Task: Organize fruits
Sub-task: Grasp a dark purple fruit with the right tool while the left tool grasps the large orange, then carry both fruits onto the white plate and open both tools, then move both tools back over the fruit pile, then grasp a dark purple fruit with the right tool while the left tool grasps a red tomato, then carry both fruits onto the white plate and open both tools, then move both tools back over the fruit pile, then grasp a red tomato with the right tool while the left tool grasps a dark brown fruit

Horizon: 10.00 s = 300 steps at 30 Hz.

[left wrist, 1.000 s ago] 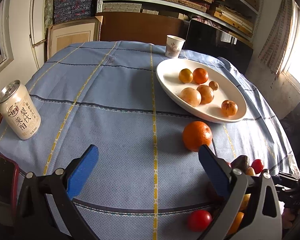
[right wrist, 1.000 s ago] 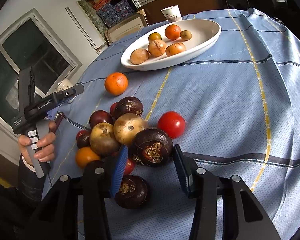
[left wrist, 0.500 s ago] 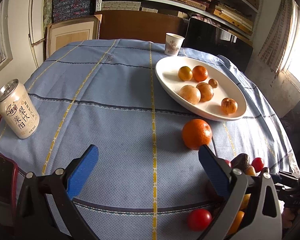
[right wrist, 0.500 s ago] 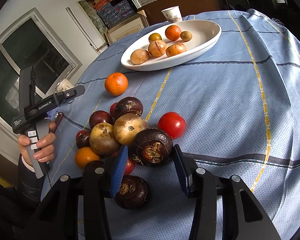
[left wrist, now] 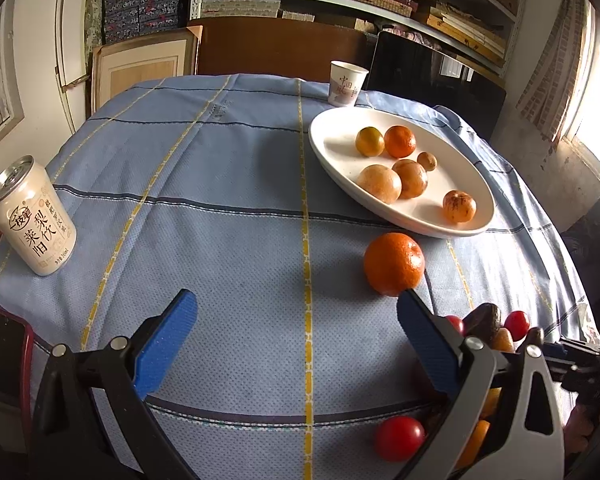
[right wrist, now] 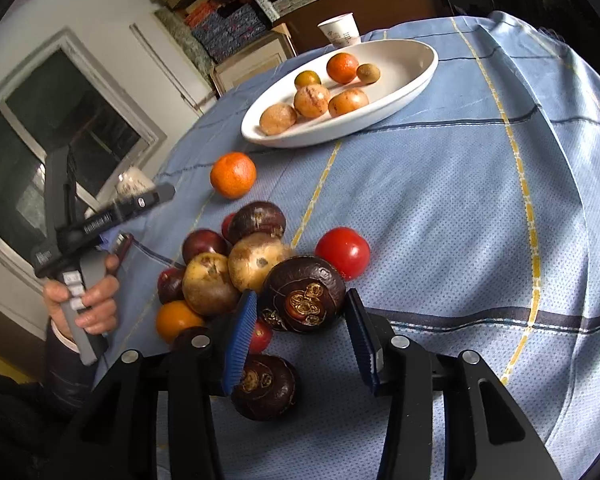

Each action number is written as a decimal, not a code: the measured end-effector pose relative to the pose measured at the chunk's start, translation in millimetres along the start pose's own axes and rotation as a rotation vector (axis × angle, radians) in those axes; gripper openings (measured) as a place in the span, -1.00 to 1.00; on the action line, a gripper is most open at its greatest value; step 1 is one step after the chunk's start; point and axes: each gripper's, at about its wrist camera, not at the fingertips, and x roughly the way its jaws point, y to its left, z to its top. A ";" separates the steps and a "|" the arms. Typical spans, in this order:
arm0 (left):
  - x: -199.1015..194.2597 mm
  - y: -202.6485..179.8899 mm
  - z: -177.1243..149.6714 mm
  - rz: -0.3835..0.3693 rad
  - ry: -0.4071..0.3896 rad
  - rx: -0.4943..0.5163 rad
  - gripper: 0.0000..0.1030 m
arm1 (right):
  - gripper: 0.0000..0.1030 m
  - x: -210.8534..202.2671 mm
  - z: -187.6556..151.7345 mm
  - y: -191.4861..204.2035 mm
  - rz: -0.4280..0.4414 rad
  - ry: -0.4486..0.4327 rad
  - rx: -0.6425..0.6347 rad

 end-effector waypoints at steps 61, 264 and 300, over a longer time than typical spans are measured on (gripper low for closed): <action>93.6 -52.3 126.2 -0.145 0.022 -0.041 -0.10 | -0.11 38.8 164.9 -16.3 -0.268 -0.282 0.013; -27.0 -11.1 -33.7 -0.037 -0.047 -0.017 0.91 | -0.13 7.2 10.6 15.7 -0.256 -0.093 -0.155; -13.6 -48.4 -57.6 -0.415 0.199 0.140 0.12 | -0.41 17.2 10.7 14.0 -0.262 -0.049 -0.151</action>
